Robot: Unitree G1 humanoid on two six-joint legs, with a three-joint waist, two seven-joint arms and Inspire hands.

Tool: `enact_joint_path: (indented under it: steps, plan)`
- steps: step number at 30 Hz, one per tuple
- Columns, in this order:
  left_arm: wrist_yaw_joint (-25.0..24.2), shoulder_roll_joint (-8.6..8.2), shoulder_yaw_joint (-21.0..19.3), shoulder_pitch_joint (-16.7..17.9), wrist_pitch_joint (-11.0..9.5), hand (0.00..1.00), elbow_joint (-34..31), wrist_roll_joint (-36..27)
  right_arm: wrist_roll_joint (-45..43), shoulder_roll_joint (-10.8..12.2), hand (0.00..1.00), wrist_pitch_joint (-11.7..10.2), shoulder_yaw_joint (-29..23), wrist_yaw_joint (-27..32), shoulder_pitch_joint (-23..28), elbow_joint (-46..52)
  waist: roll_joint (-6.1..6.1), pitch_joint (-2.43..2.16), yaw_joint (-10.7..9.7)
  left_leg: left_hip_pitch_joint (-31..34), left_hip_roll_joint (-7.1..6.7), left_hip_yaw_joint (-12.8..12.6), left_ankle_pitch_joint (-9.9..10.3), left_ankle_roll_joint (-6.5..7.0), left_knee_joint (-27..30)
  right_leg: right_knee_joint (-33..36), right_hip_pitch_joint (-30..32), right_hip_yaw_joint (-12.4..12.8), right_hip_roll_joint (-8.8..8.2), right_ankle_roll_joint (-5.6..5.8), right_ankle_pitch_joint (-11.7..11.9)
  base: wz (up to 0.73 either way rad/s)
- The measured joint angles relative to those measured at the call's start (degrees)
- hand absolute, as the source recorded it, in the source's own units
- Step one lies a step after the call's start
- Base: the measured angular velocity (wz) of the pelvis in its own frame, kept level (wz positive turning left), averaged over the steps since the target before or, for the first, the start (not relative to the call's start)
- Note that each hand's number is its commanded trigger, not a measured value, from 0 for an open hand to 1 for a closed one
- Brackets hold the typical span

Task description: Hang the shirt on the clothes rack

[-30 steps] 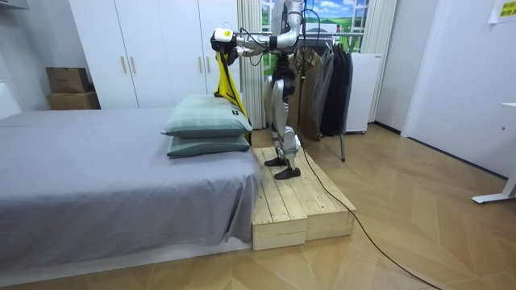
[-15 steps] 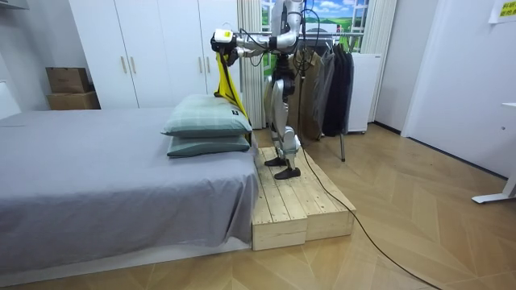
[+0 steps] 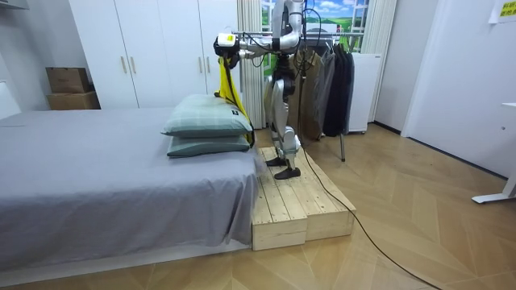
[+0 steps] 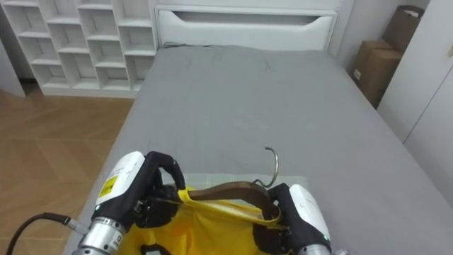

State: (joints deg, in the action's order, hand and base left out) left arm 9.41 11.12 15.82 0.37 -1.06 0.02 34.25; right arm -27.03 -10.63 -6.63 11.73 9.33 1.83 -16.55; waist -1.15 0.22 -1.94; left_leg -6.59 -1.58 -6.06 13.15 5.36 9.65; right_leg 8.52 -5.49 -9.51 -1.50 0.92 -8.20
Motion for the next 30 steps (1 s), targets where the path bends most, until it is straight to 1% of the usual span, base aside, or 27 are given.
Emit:
enact_joint_path:
  steps: [1, 3, 8, 10, 12, 18, 24, 27, 30]
  plan:
    - [0.02, -0.26, 0.01, 0.12, -0.19, 0.0, 0.0, -0.48, -0.37, 0.01, 1.0, 0.48, 0.0, -0.6, 0.03, -0.13, 0.1, 0.02, 0.04, 0.0, 0.0, -0.04, 0.0, 0.0, 0.0, 0.0, 0.01, 0.05, -0.01, 0.0, 0.0, 0.0]
    - [0.02, -0.39, 0.03, 0.48, -0.24, 0.0, 0.0, -1.09, -0.66, 0.02, 1.0, 0.71, 0.0, -1.28, 0.04, -0.15, 0.34, 0.03, 0.07, 0.0, 0.0, -0.11, 0.0, 0.0, -0.02, 0.0, 0.05, 0.09, 0.0, 0.0, 0.0, 0.0]
    - [0.0, -0.31, 0.06, 1.96, -0.21, 0.0, 0.01, -3.39, -0.71, 0.6, 1.0, 1.77, -0.06, -1.99, 0.03, -0.14, 0.71, -0.03, -0.64, -0.02, 0.0, -0.1, 0.0, 0.0, 0.03, 0.01, 0.03, 0.67, 0.04, 0.03, -0.04, 0.0]
    - [-0.11, -0.26, 0.06, 2.62, -0.21, 0.0, 0.04, -4.44, -0.62, 1.36, 1.0, 1.79, -0.11, -2.0, 0.03, -0.14, 0.73, -0.02, -0.92, -0.07, 0.0, -0.28, 0.0, 0.0, 0.09, 0.02, 0.03, 0.94, 0.06, 0.1, -0.1, -0.04]
    - [-0.14, -0.28, 0.06, 2.73, -0.21, 0.0, 0.04, -4.9, -0.6, 1.61, 1.0, 1.79, -0.13, -1.99, 0.03, -0.14, 0.75, -0.01, -0.92, -0.08, 0.0, -0.37, 0.0, 0.0, 0.09, 0.02, 0.06, 1.11, 0.06, 0.1, -0.1, -0.04]
    - [-0.18, -0.25, 0.01, 2.77, -0.21, 0.0, 0.05, -4.93, -0.13, 1.69, 1.0, 1.79, -1.33, -1.99, 0.01, -0.14, 0.88, 0.03, -0.71, -0.12, -0.01, -0.35, 0.0, 0.0, 0.0, 0.02, 0.12, 1.37, 0.11, 0.09, -0.1, 0.0]
    - [-0.17, -0.34, -0.06, 2.76, -0.27, 0.0, 0.05, -5.43, -0.14, 1.57, 1.0, 1.79, -2.07, -1.94, 0.0, -0.15, 1.39, 0.06, -0.71, -0.15, 0.01, -0.4, 0.0, 0.0, 0.01, 0.02, 0.13, 1.48, 0.18, 0.09, -0.1, 0.0]
    - [-0.17, -0.34, -0.8, 2.77, -0.91, 0.0, 0.05, -5.42, -0.03, 1.57, 1.0, 1.71, -3.13, -1.91, 0.0, -0.14, 1.4, 0.06, -0.73, -0.1, 0.02, -0.41, 0.0, 0.0, 0.0, 0.04, 0.2, 1.44, 0.15, 0.09, -0.1, 0.0]
    - [-0.16, -0.32, -2.43, 2.93, -1.0, 0.0, 0.05, -5.44, 0.25, 1.55, 1.0, 1.71, -4.5, -1.66, 0.0, -0.13, 1.4, 0.06, -0.76, -0.03, 0.02, -0.43, 0.0, 0.0, -0.02, 0.09, 0.33, 1.45, 0.13, 0.09, -0.1, 0.0]
